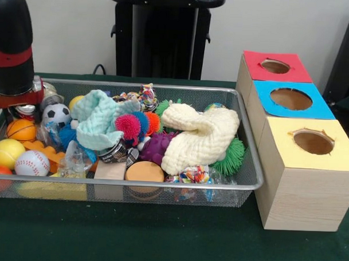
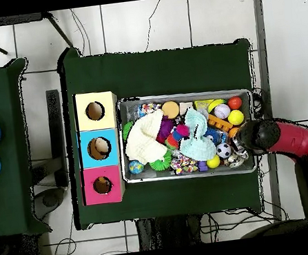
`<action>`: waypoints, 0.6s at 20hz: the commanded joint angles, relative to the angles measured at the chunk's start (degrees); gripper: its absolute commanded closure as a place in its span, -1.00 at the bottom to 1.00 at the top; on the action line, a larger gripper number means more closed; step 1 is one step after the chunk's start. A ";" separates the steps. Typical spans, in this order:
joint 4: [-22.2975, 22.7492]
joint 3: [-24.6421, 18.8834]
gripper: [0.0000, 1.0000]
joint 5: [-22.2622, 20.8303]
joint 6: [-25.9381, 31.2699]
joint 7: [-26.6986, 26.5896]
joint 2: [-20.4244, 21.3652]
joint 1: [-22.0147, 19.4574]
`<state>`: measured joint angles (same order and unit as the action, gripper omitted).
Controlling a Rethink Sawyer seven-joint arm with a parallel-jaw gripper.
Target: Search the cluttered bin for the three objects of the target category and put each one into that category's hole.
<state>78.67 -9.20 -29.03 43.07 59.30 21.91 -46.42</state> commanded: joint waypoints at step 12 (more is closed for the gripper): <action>7.56 -19.81 -1.00 6.00 -9.26 -2.22 -13.68 -8.79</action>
<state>80.85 -20.17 -23.07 41.13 59.30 18.32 -57.48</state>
